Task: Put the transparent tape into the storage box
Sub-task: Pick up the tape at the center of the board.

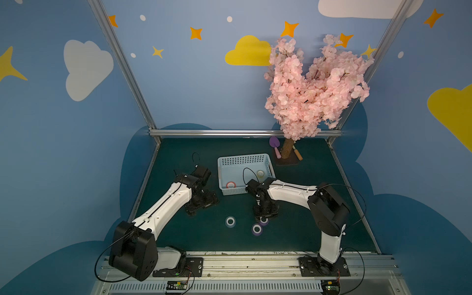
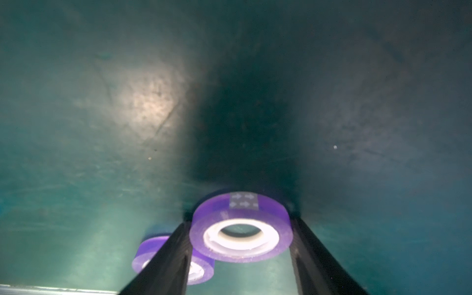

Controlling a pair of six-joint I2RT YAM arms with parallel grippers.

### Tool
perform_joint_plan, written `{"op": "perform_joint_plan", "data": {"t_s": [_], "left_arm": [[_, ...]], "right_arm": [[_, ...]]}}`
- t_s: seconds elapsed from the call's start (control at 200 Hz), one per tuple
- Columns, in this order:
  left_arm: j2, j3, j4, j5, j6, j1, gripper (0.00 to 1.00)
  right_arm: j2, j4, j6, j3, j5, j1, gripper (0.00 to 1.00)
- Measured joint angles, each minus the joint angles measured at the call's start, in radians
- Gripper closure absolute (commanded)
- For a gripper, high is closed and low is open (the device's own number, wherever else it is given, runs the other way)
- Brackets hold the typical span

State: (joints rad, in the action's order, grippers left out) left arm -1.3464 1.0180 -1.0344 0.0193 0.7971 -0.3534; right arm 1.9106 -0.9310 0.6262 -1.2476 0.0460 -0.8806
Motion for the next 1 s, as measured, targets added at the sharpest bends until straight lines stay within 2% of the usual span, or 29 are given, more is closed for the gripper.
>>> {"op": "perform_joint_plan", "data": {"t_s": [0.601,0.821,1.001], "left_arm": [[0.017,-0.029,0.023,0.011,0.023,0.000,0.00],[0.021,-0.039,0.034,0.011,0.026,0.000,0.00],[0.024,-0.048,0.039,0.011,0.034,0.000,0.00]], "right_arm": [[-0.016,-0.046,0.003,0.002,-0.032,0.003,0.45],[-0.121,-0.108,-0.002,-0.002,-0.056,0.024,0.46],[-0.204,-0.179,-0.024,-0.069,-0.072,0.069,0.46]]}}
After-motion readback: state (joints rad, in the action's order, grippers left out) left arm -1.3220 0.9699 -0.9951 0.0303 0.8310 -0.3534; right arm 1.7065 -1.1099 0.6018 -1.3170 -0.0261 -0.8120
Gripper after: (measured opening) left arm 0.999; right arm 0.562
